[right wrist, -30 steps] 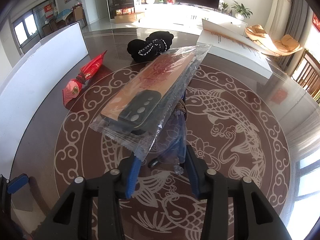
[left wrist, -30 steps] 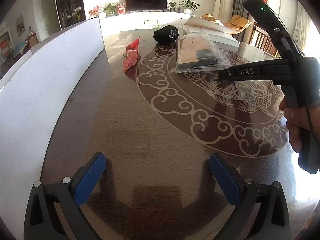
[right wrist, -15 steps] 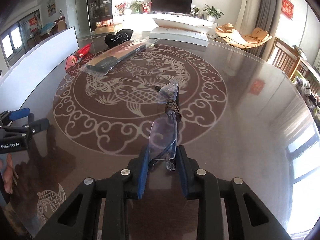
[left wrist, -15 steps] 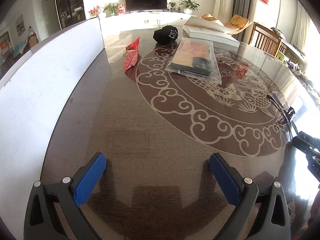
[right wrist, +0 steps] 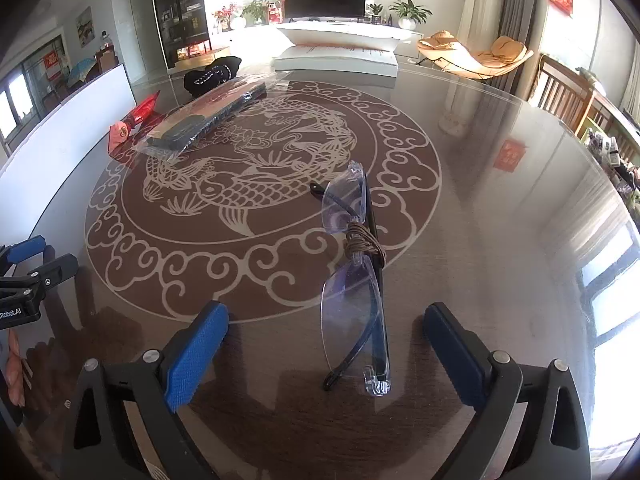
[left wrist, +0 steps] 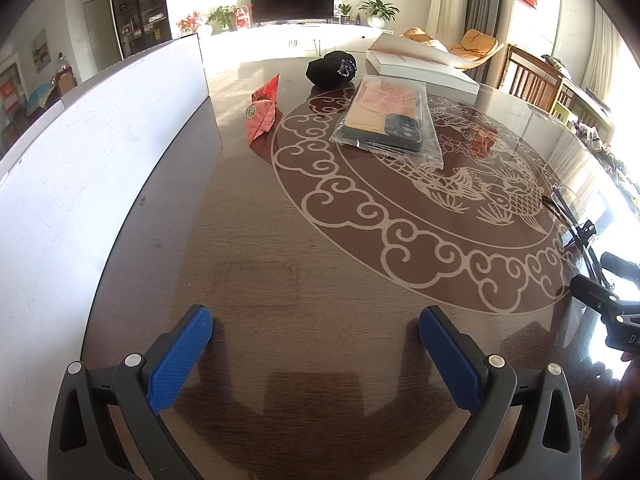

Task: Organize objects
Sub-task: 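Release the bag and move the right tool onto the eyeglasses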

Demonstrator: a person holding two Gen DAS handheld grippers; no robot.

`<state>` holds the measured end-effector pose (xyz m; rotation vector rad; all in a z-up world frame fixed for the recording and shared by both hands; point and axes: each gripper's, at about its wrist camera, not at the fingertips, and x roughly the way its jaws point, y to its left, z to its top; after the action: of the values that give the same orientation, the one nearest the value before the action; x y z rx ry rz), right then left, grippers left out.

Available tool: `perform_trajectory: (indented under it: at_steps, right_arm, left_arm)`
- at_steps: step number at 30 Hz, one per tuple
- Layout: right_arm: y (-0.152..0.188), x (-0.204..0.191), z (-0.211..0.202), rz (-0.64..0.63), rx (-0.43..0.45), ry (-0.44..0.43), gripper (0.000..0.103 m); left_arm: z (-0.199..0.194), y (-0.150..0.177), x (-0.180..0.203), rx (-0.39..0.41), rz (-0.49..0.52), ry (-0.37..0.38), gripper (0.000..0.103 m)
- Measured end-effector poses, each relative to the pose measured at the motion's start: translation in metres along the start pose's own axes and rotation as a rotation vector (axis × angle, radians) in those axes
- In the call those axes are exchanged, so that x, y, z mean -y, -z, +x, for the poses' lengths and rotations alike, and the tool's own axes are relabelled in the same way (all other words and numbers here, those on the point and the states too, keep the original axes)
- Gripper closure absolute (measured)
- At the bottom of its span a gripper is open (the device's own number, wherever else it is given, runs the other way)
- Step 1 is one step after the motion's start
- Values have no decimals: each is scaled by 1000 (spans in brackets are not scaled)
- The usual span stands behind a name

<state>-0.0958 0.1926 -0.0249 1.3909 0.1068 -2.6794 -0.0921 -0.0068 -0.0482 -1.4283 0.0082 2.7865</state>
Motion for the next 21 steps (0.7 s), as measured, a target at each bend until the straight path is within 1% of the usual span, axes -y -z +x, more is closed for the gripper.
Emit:
perform_trajectory:
  at_steps: [21]
  right_arm:
    - [0, -1, 1, -2, -1, 2, 0]
  left_arm:
    - [0, 0, 0, 0, 0, 0, 0]
